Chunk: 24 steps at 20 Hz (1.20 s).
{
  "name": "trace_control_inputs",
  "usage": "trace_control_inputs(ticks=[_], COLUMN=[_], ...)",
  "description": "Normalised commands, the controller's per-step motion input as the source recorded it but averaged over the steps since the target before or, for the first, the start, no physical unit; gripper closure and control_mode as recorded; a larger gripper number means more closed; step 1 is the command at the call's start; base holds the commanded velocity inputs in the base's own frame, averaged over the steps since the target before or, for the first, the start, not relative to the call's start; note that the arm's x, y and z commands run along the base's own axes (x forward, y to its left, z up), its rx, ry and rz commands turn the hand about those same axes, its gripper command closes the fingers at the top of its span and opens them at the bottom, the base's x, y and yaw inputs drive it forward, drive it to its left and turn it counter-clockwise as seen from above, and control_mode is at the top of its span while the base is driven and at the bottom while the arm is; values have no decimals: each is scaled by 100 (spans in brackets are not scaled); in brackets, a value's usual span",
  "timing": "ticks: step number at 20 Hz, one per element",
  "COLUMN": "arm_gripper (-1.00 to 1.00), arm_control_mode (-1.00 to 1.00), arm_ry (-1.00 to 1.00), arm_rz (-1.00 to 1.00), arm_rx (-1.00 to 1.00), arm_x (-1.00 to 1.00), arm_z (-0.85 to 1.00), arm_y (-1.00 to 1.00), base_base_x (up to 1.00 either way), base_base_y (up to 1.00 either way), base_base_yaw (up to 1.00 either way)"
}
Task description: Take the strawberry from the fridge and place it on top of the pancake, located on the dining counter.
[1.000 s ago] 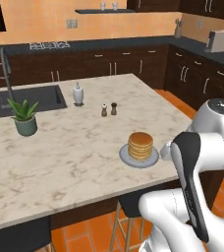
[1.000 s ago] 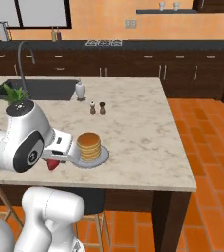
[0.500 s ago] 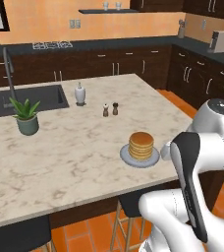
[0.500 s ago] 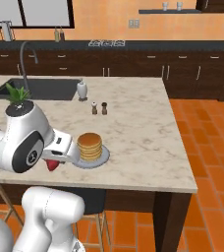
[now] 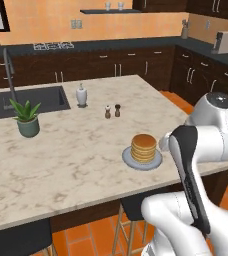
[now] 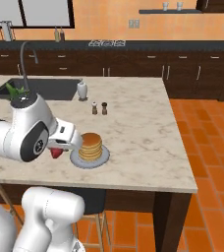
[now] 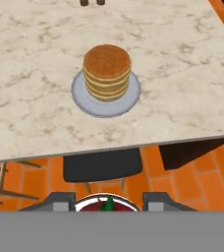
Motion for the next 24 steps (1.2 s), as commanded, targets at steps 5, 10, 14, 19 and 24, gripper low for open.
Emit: trace_control_inputs(ticks=[5,10,14,19,24], arm_gripper=[100,100,100,100,100], arm_control_mode=[-100,-100,-100,-100,-100], arm_ry=[0,7,18,20,4], arm_rz=[5,0,0,3,3], arm_rx=[-4,2,2,0,0], arm_x=[100,100,100,100,100], arm_z=[31,-29,-72,-50,-15], arm_y=[54,-22,-38,-5,12], base_base_x=[0,0,0,0,0], base_base_y=[0,0,0,0,0], base_base_yaw=[0,0,0,0,0])
